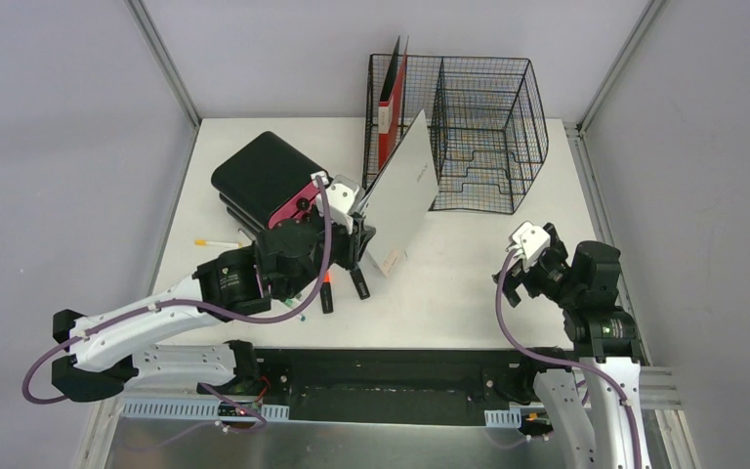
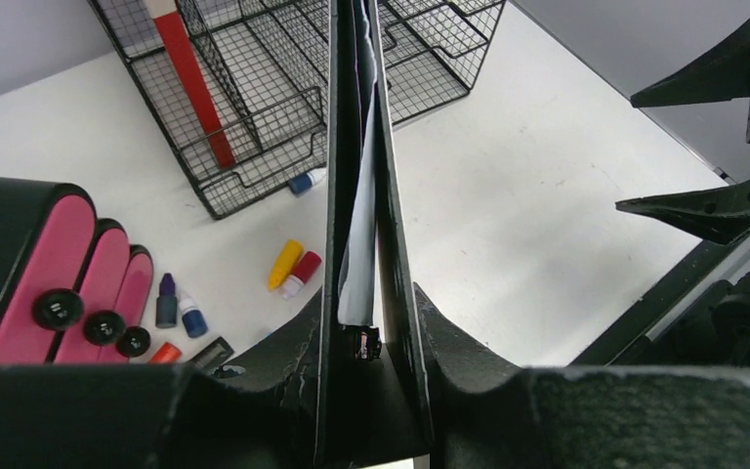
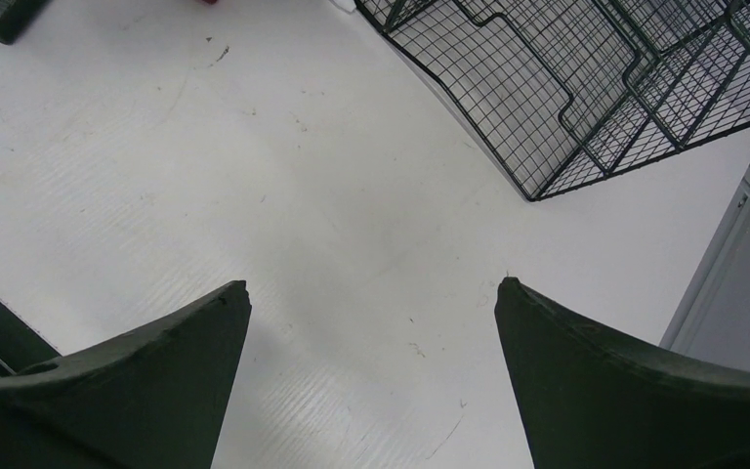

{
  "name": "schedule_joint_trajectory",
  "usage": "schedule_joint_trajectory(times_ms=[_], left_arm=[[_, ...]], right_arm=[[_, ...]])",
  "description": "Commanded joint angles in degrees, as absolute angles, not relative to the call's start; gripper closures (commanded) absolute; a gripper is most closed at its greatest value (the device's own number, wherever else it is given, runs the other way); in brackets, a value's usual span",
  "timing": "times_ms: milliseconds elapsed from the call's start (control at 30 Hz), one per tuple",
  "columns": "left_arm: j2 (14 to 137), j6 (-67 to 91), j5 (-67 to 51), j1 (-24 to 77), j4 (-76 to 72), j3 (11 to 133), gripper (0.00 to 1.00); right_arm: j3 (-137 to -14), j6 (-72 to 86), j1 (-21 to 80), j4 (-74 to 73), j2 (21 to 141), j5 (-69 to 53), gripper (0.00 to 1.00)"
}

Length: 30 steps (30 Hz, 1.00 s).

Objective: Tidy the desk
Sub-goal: Place the folder in the storage box.

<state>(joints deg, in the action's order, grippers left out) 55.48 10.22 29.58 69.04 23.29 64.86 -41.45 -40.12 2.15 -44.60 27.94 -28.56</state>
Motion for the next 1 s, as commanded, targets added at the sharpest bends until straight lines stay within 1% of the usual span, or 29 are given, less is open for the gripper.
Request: schedule_joint_trajectory(times_ms=[0,433,767,967], left_arm=[[56.59,6.73,32.22,68.67,21.32,70.58,1.0],[67.31,7.26,31.41,63.0,25.7,83.81,1.0],[76.03,8.97,23.45,55.95,26.21,93.58,1.0],[83.35,7.95,24.65,54.38,26.04,101.84,1.0]], right_arm=[[-41.53,-40.22,1.85,-42.1,28.65,-27.51,0.01],[-41.31,-40.91,1.85,-42.28,28.42,-27.25,0.01],[-41.16,-41.13,1.85,-42.39,28.41,-27.57,0.01],[-41.14,-41.29,1.86,-42.49,28.45,-27.76,0.01]])
